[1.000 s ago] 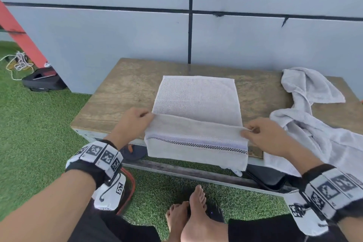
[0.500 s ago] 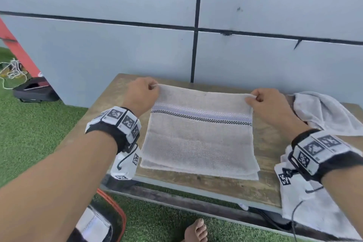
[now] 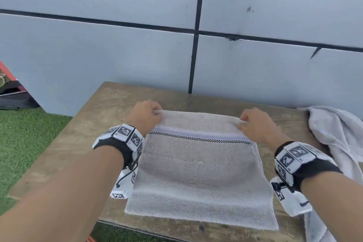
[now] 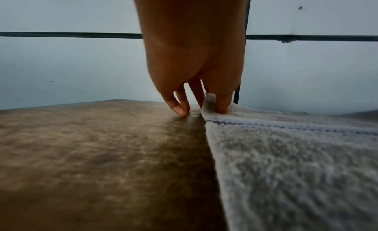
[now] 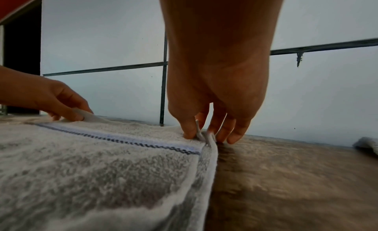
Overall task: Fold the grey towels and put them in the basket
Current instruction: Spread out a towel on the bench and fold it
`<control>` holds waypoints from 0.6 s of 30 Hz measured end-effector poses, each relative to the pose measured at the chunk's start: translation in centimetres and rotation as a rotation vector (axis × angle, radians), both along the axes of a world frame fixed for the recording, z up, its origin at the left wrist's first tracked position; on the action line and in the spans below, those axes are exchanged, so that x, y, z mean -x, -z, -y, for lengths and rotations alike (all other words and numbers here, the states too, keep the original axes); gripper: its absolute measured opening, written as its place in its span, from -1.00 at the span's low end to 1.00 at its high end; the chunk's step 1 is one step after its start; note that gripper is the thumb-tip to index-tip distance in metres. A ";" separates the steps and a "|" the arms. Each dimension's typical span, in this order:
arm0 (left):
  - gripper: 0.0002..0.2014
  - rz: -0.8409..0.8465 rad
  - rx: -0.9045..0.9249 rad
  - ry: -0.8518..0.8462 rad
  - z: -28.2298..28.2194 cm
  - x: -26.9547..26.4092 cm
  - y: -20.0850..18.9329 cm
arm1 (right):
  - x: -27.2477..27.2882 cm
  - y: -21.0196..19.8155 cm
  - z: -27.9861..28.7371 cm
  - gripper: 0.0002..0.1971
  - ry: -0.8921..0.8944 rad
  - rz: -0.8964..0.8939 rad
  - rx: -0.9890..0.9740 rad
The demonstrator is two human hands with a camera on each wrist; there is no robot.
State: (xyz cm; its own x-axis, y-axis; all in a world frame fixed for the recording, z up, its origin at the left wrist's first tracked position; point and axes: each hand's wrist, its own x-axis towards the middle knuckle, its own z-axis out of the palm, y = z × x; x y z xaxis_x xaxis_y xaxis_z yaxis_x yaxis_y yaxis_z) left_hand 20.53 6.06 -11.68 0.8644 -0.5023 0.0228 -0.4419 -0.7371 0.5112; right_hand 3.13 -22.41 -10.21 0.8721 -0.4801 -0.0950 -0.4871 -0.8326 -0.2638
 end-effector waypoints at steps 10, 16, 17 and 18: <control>-0.95 -0.071 -0.069 0.037 -1.7 3.1 -1.0 | 4.0 -1.9 -3.4 -0.89 -0.026 0.216 -0.260; -0.77 0.086 -0.152 -0.004 -2.9 8.6 -3.6 | 8.6 -3.1 -8.0 -0.75 -0.120 0.368 -0.460; -0.74 0.098 -0.072 0.084 -2.6 10.3 -4.5 | 9.3 -3.3 -8.8 -0.74 -0.138 0.418 -0.491; -0.73 0.102 0.031 0.195 -2.3 12.1 -5.1 | 9.9 -3.4 -9.7 -0.74 -0.156 0.468 -0.509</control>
